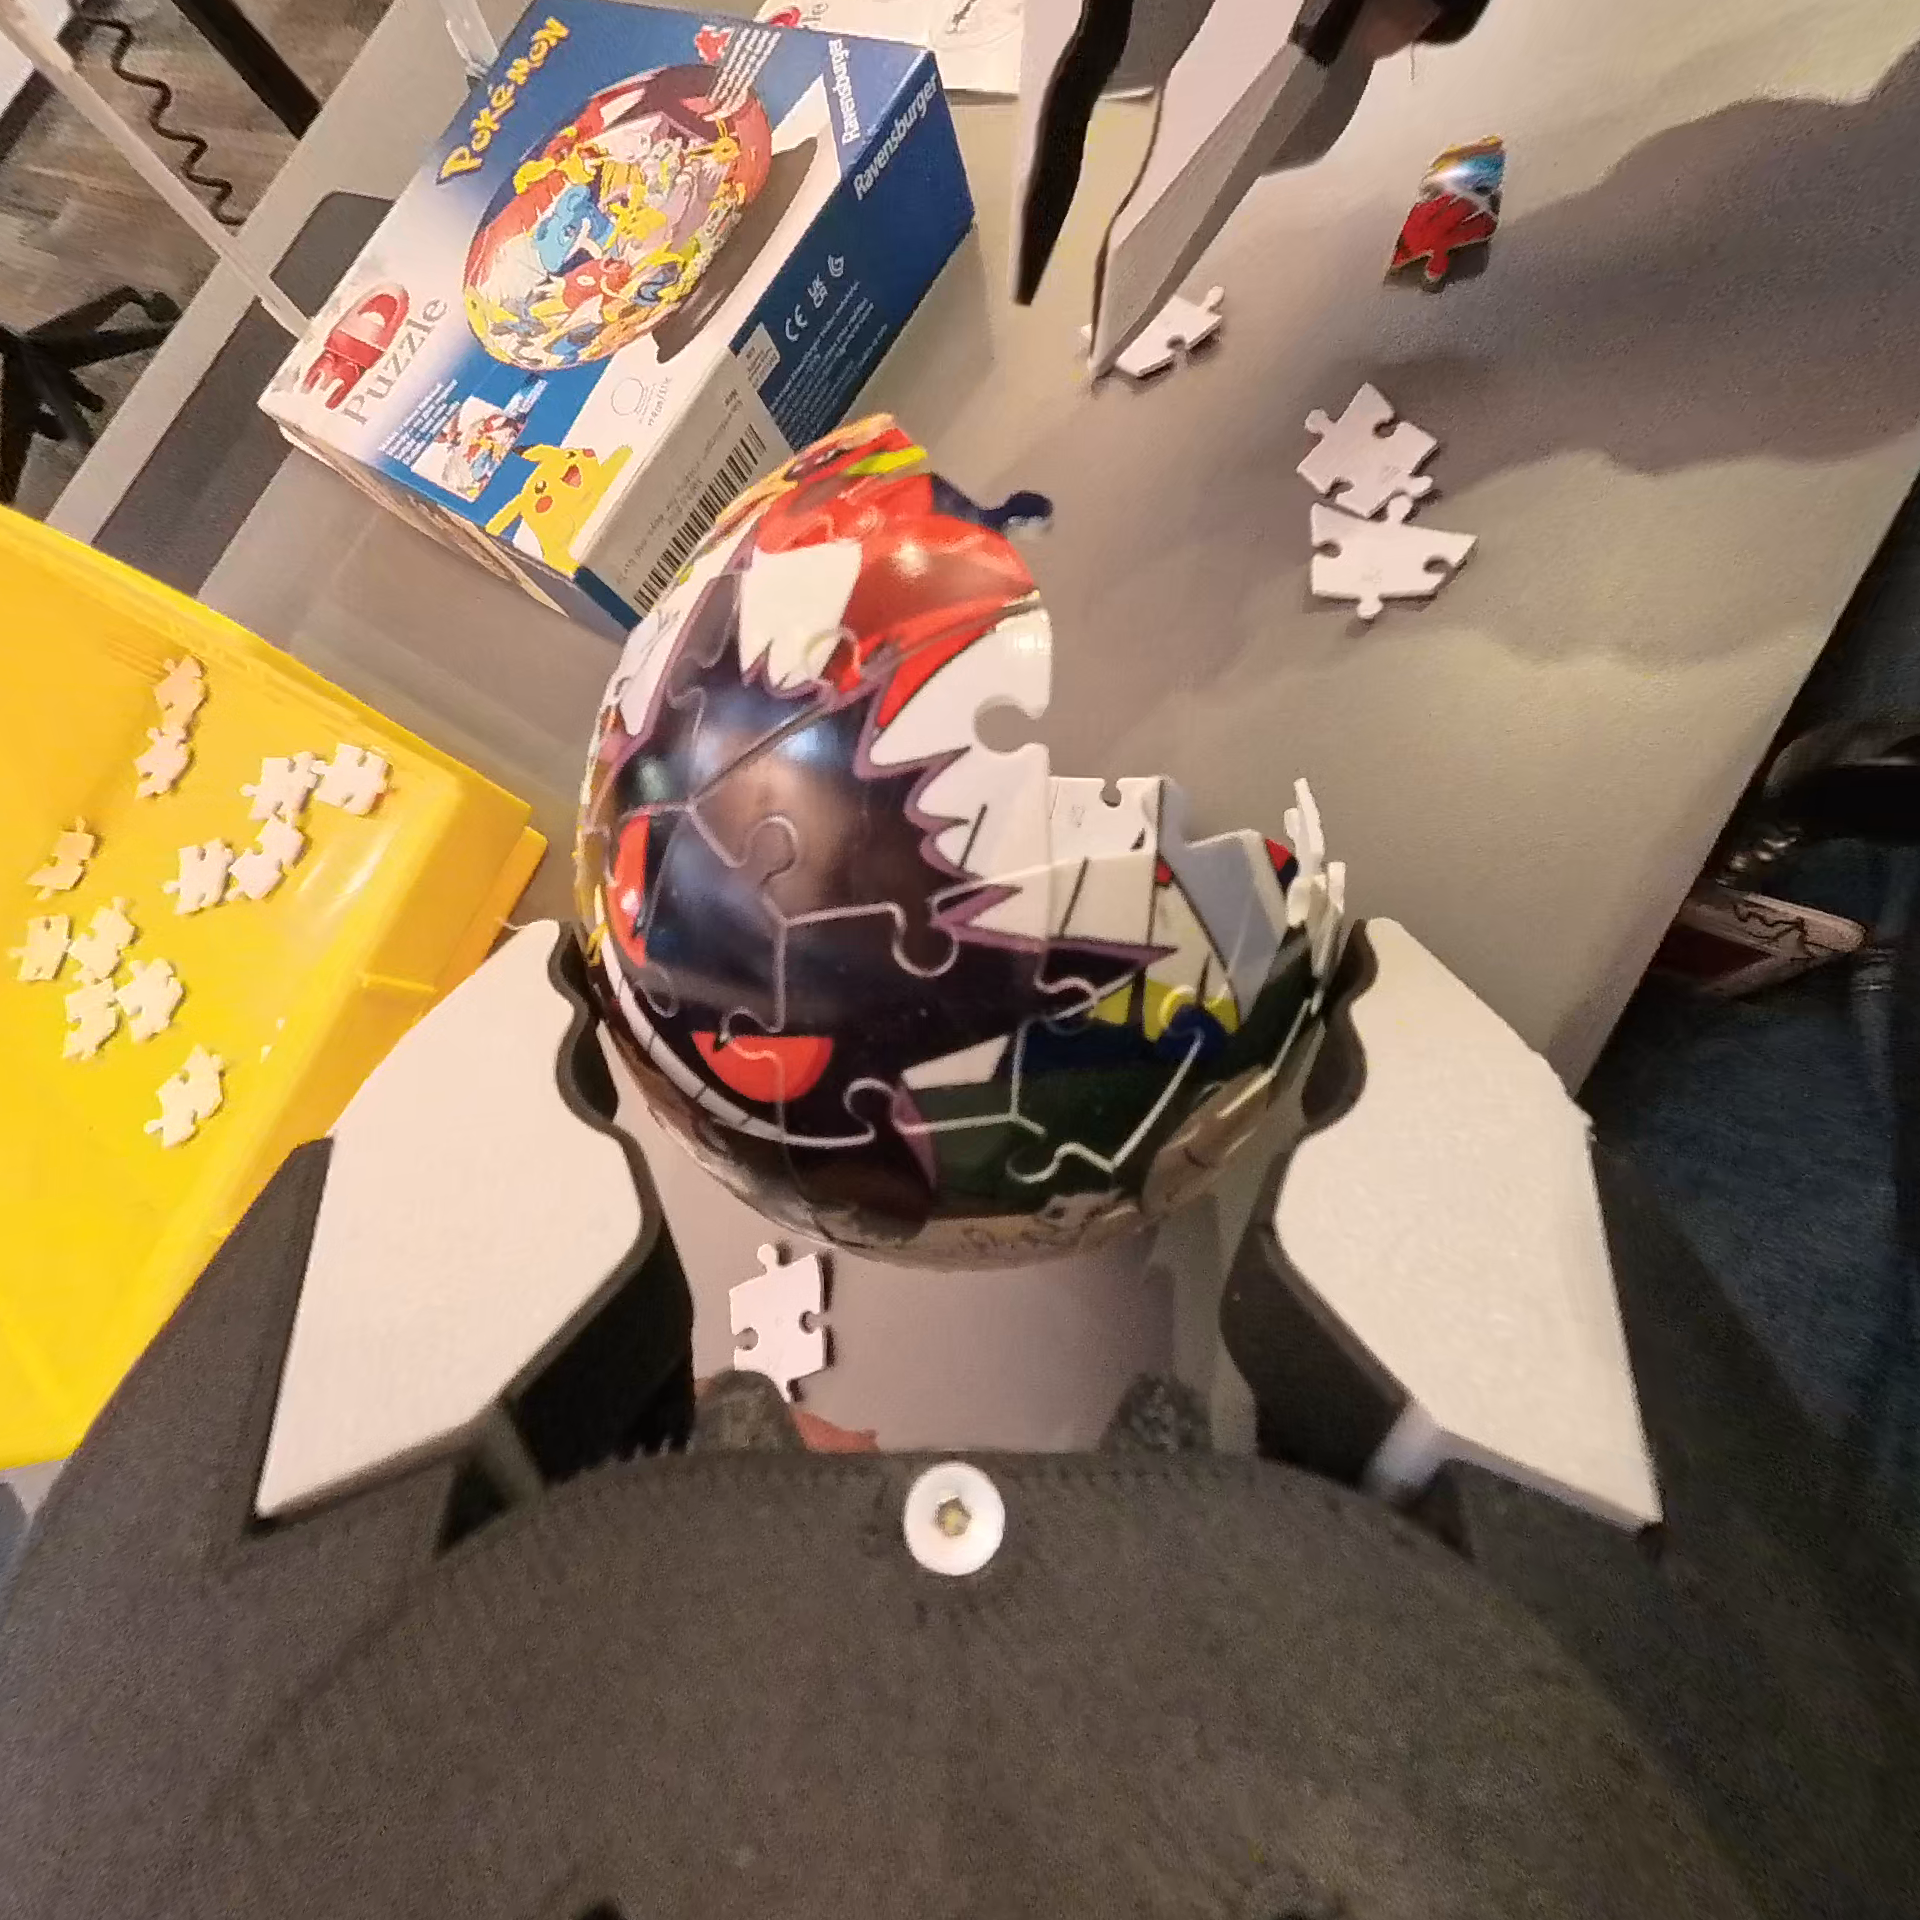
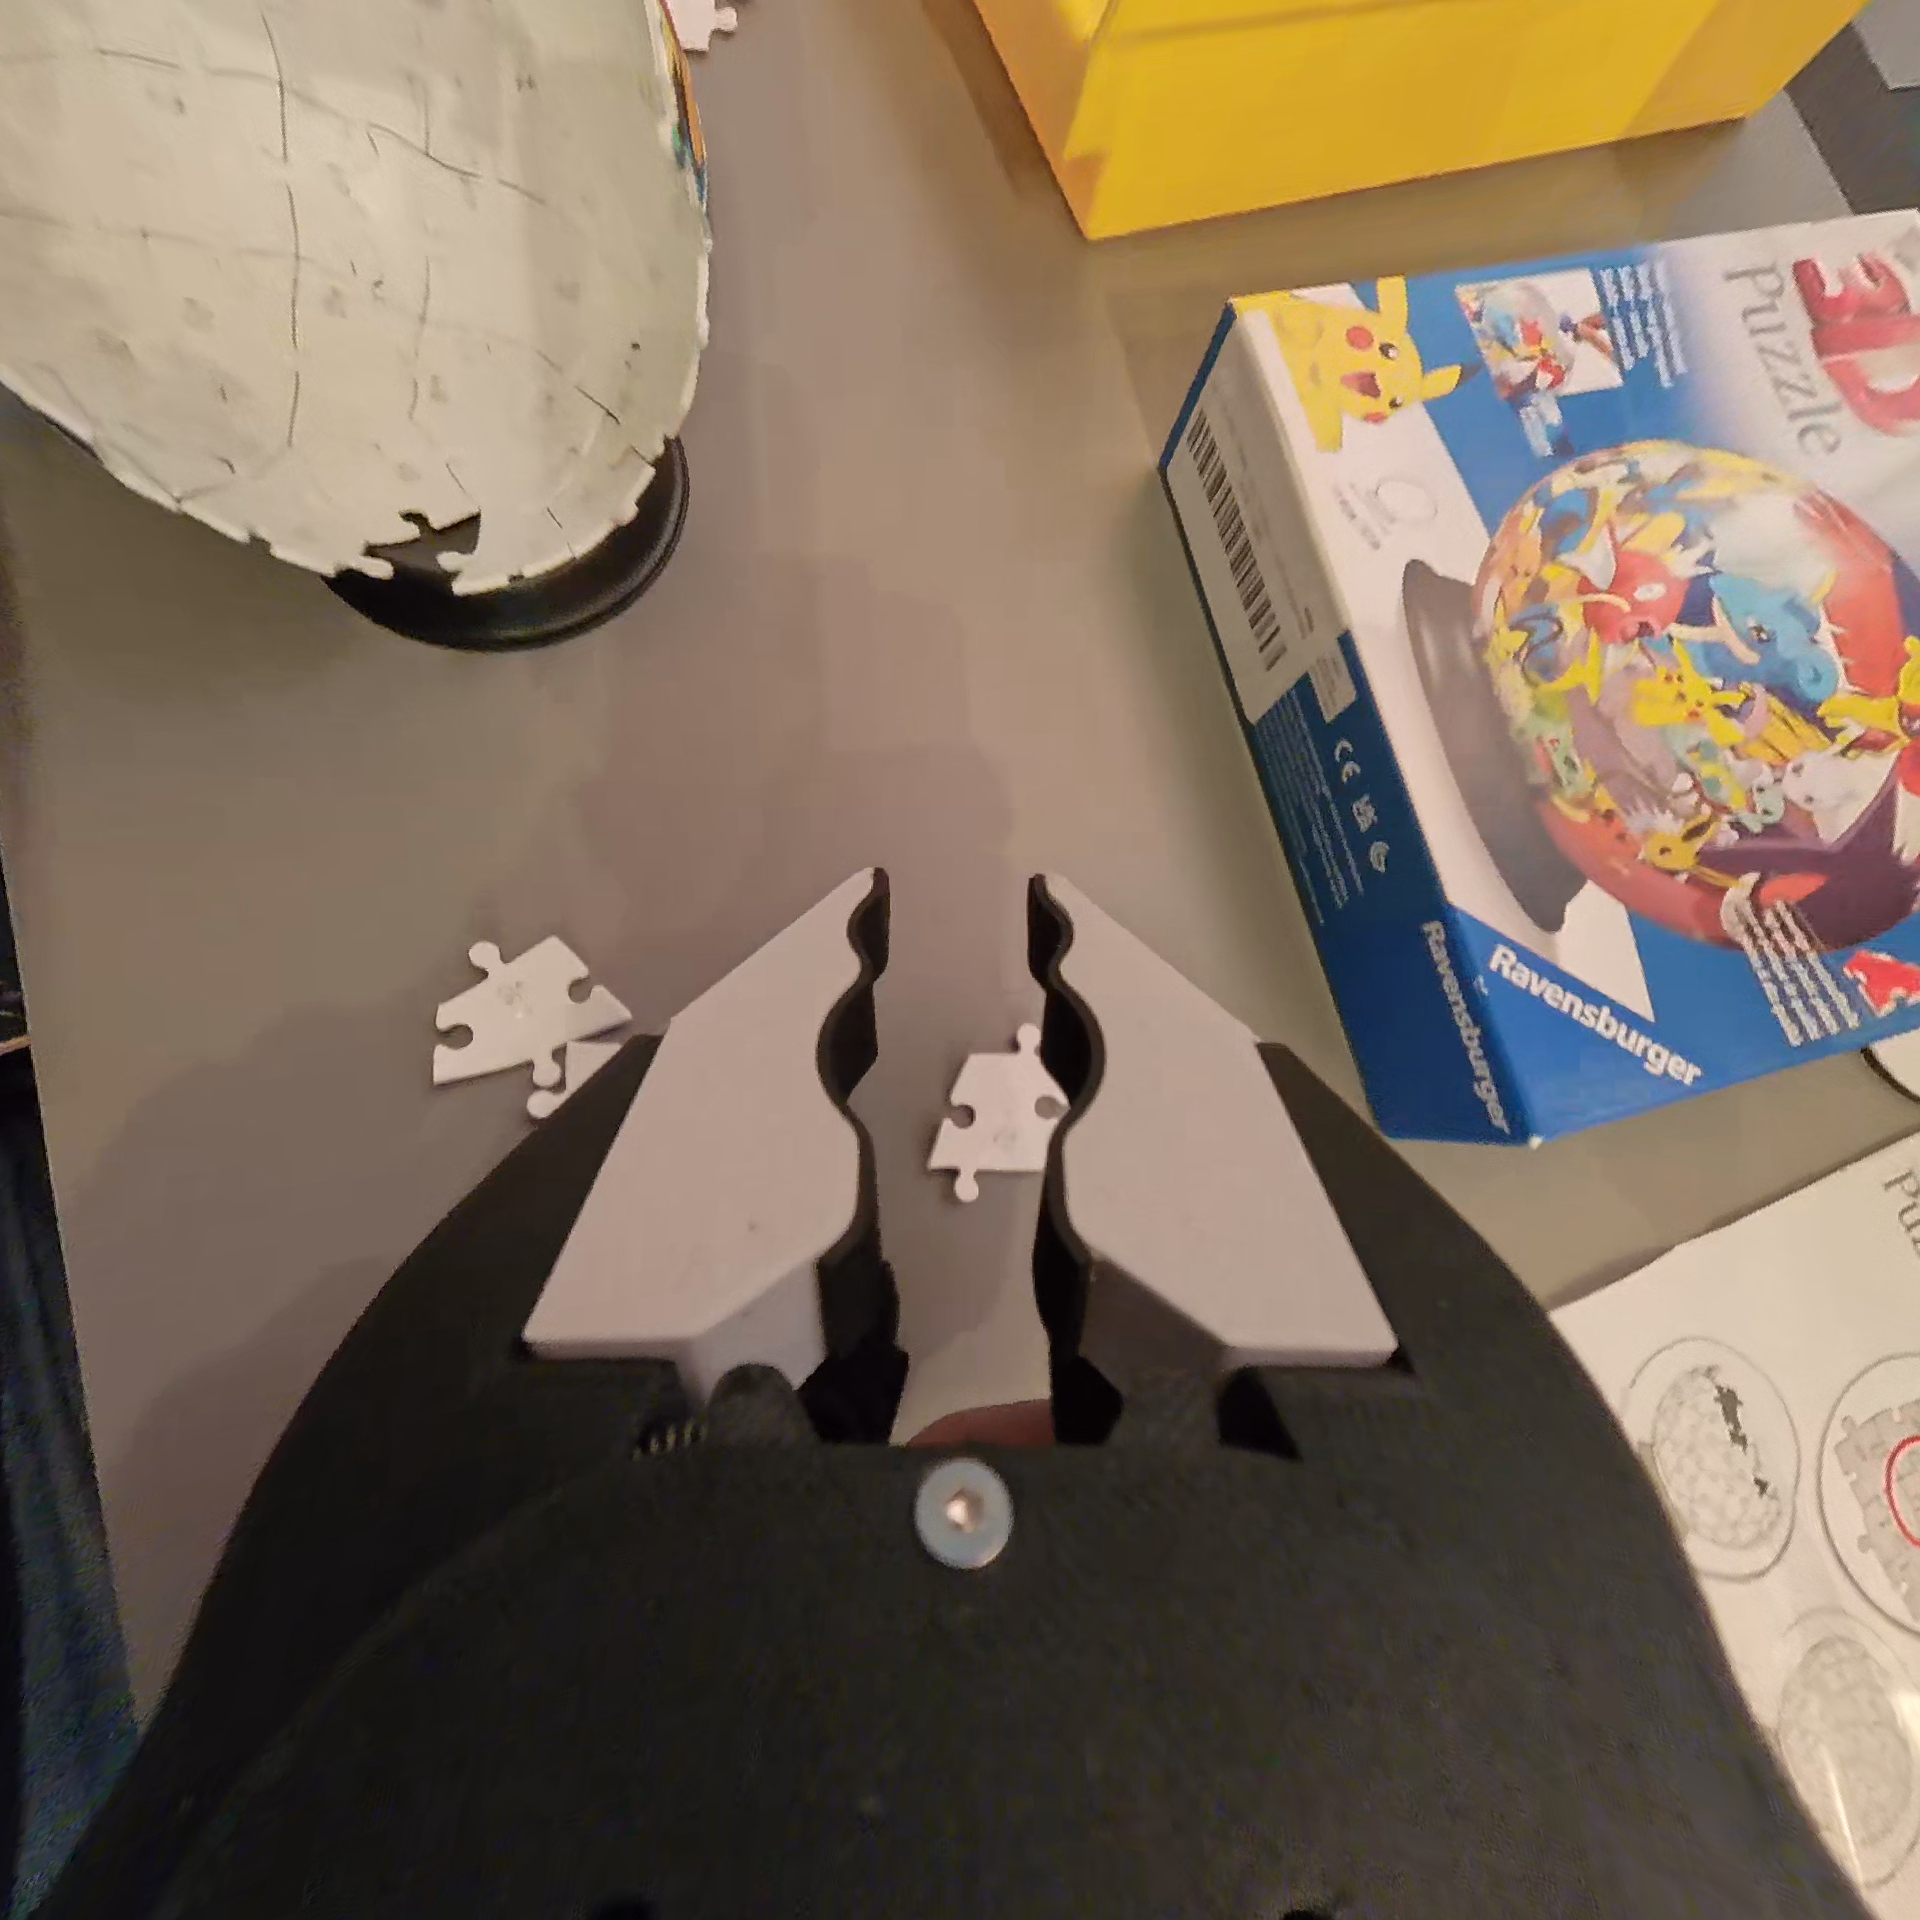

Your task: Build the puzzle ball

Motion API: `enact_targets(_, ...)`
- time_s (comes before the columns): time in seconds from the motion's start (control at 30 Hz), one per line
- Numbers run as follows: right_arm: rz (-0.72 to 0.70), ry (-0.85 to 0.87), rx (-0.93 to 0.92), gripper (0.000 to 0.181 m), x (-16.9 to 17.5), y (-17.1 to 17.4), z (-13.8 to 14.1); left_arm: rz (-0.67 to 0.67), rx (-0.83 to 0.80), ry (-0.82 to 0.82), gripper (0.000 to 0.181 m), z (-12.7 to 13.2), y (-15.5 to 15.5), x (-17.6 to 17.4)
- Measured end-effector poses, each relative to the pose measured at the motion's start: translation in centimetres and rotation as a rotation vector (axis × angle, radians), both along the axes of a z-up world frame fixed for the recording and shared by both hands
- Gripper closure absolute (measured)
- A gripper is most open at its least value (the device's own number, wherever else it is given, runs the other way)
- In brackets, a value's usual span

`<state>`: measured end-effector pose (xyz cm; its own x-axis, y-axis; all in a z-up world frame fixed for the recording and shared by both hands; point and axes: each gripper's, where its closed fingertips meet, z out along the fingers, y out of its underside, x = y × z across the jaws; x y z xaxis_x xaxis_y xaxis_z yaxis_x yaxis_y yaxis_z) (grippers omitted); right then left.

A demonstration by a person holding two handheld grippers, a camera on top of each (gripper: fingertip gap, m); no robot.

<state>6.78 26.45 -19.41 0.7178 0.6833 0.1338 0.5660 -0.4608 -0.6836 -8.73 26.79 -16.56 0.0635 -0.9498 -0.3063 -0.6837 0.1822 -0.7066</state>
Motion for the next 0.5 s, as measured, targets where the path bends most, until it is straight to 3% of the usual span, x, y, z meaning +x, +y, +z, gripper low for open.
enact_targets(0.5, 0.073, 0.026, -0.027, 0.157, -3.3, 2.7, -0.6, 0.079, -0.001, -0.094, 0.052, 0.0, -0.4, 0.4)
